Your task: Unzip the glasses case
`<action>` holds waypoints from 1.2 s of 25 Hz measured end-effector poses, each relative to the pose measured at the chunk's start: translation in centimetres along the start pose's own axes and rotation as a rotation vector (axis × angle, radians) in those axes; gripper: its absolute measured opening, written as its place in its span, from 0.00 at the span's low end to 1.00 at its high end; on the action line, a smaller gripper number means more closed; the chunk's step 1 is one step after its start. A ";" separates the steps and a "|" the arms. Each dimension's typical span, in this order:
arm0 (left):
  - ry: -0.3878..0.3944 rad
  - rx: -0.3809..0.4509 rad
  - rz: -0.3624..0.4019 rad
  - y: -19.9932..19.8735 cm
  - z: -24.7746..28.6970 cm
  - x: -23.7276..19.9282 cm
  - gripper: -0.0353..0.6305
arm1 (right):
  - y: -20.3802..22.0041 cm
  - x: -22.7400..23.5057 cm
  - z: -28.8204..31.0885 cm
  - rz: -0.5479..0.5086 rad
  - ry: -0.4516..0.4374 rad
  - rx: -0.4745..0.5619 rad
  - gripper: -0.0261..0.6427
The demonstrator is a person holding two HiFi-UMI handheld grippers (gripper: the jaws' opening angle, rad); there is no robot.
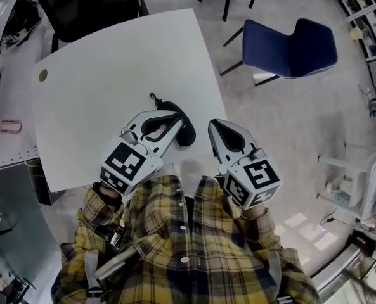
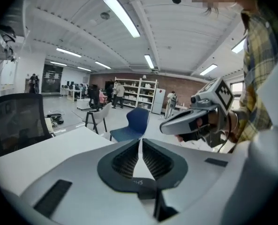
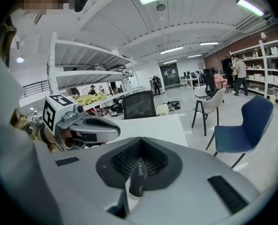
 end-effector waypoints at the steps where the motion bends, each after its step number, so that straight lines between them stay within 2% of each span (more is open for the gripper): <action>1: 0.025 -0.038 0.018 0.9 0.2 -0.1 0.06 | 0.7 -0.2 -0.1 0.006 0.009 -0.014 0.04; 5: 0.122 -0.132 0.089 3.2 1.4 -0.5 0.08 | 3.4 -0.3 -0.5 0.058 0.039 -0.063 0.04; 6: 0.153 -0.147 0.112 3.6 1.7 -0.5 0.14 | 3.9 -0.2 -0.5 0.073 0.047 -0.072 0.04; 9: 0.248 -0.201 0.184 5.5 2.7 -0.6 0.21 | 5.4 -0.1 -0.5 0.115 0.065 -0.098 0.04; 15: 0.505 -0.389 0.308 9.8 3.9 -0.7 0.33 | 8.8 -1.1 -0.3 0.164 0.087 -0.171 0.04; 18: 0.642 -0.472 0.427 11.7 3.8 -0.4 0.43 | 10.4 -1.6 -0.3 0.189 0.090 -0.202 0.04; 20: 0.676 -0.489 0.508 12.3 4.0 -0.7 0.43 | 11.3 -2.0 0.0 0.203 0.097 -0.218 0.04; 24: 0.725 -0.521 0.623 13.4 4.9 -1.0 0.44 | 12.7 -2.3 0.2 0.233 0.108 -0.247 0.04; 27: 0.776 -0.562 0.682 14.8 5.3 -0.9 0.44 | 13.6 -2.2 0.2 0.253 0.118 -0.262 0.04; 30: 0.784 -0.549 0.715 15.1 5.7 -0.9 0.45 | 14.4 -2.2 0.3 0.261 0.122 -0.278 0.04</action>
Point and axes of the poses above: the fingertips, and each gripper's own axes: z forward along the fingers, x to its right, y out of its underside, the point moved 4 cm from there along -z, backward along the fingers, and after that the axes turned 9 degrees about x, right-handed, at the moved point
